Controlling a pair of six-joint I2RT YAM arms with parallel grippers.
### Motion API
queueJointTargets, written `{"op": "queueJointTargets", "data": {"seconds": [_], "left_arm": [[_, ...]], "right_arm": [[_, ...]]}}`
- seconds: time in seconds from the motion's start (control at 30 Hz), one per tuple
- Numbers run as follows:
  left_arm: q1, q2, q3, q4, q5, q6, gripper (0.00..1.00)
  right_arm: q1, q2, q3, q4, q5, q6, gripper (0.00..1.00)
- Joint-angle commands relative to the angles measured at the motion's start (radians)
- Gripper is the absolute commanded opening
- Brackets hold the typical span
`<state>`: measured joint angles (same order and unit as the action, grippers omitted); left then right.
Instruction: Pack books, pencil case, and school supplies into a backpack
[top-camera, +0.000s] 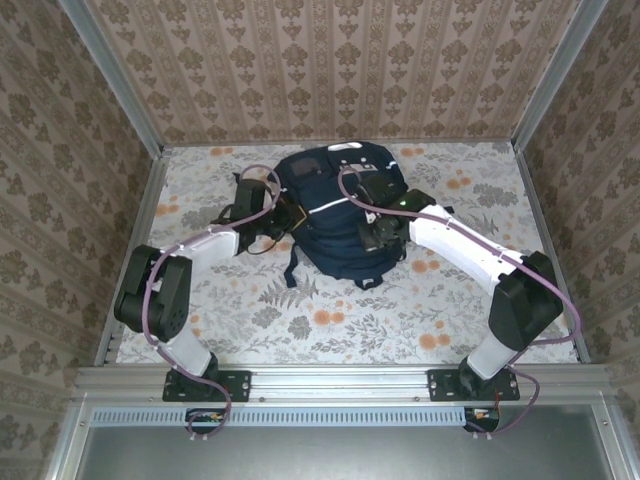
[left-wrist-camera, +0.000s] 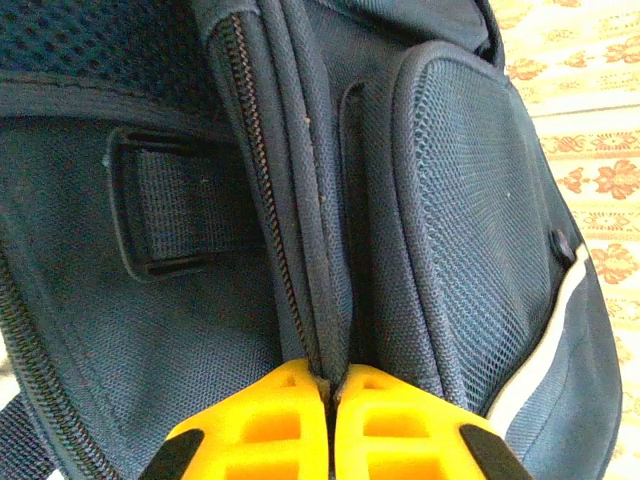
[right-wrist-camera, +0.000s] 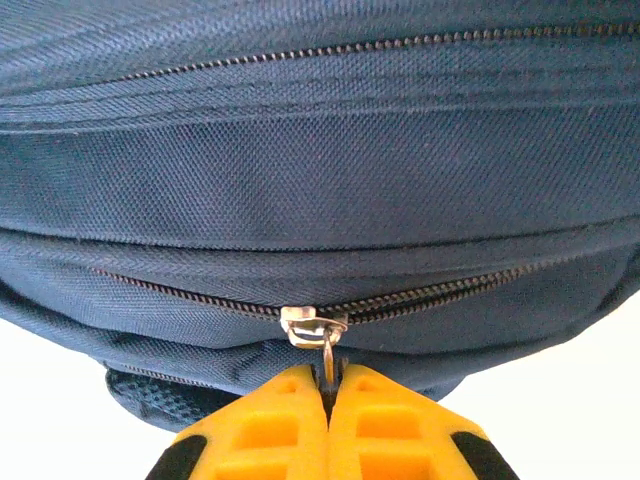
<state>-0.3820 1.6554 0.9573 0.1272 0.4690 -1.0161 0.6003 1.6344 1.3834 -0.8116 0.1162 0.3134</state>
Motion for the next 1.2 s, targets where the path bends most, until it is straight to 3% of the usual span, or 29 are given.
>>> {"op": "queueJointTargets", "data": {"seconds": [0.0,0.07,0.13,0.37,0.53,0.8,1.17], "left_arm": [[0.085,-0.051,0.022,-0.133,-0.119,0.106,0.22],[0.118,-0.088,0.023,-0.205,-0.139,0.14,0.42],[0.156,-0.122,0.017,-0.265,-0.134,0.17,0.53],[0.227,-0.271,-0.056,-0.377,-0.069,0.143,0.64],[0.217,-0.36,-0.162,-0.242,0.061,-0.044,0.59],[0.151,-0.419,-0.203,-0.164,0.027,-0.225,0.4],[0.068,-0.328,-0.176,-0.097,0.009,-0.358,0.42]], "right_arm": [[0.039,0.029,0.057,0.046,-0.115,-0.004,0.0],[0.086,0.087,0.11,0.08,-0.181,-0.006,0.0],[0.12,0.144,0.174,0.096,-0.214,0.0,0.0],[0.166,0.308,0.362,0.175,-0.35,0.019,0.0],[0.167,0.354,0.416,0.199,-0.397,0.029,0.0],[0.166,0.32,0.35,0.213,-0.393,0.032,0.0],[0.166,0.282,0.297,0.239,-0.389,0.048,0.0]]}}
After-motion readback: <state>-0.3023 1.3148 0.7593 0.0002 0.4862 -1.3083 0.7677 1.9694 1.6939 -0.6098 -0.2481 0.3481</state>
